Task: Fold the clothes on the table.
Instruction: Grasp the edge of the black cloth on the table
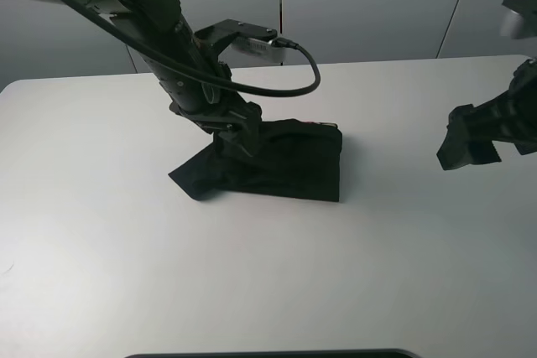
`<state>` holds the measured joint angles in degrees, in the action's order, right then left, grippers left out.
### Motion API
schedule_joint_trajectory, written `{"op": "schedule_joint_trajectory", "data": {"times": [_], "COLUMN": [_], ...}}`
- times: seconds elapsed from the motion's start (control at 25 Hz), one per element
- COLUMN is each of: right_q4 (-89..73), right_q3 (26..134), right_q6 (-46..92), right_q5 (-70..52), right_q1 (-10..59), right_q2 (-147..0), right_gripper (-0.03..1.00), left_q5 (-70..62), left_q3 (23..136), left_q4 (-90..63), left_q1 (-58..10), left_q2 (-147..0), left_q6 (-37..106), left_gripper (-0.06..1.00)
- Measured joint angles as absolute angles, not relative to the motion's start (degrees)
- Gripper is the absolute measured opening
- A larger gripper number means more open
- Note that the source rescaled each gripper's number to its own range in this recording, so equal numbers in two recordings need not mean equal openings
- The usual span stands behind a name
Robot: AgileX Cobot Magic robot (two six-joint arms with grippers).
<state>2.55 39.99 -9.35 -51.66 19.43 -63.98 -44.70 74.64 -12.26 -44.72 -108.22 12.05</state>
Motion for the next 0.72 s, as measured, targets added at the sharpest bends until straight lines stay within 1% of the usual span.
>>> {"op": "schedule_joint_trajectory", "data": {"times": [0.12,0.2,0.28,0.44,0.72], "right_q4": [3.4,3.6,3.6,3.6,3.7], "right_q3": [37.7,36.8,36.1,35.6,35.6], "right_q6": [-9.7,-10.0,-10.2,-10.6,-10.8], "right_q5": [-51.5,-51.4,-51.4,-50.6,-48.3], "right_q1": [19.4,19.4,19.4,19.4,19.4], "right_q2": [-60.6,-59.6,-59.4,-59.3,-59.3], "right_gripper": [0.98,0.99,1.00,1.00,1.00], "left_q5": [-44.5,-44.4,-43.3,-42.4,-41.5], "left_q3": [75.6,76.3,76.7,76.9,77.1], "left_q4": [-9.2,-6.2,-4.1,0.5,18.4], "left_q1": [-46.6,-47.9,-49.4,-50.2,-49.8], "left_q2": [-110.3,-111.4,-111.9,-112.5,-115.4], "left_q6": [12.1,12.1,11.8,8.7,-5.9], "left_gripper": [1.00,1.00,1.00,1.00,1.00]}}
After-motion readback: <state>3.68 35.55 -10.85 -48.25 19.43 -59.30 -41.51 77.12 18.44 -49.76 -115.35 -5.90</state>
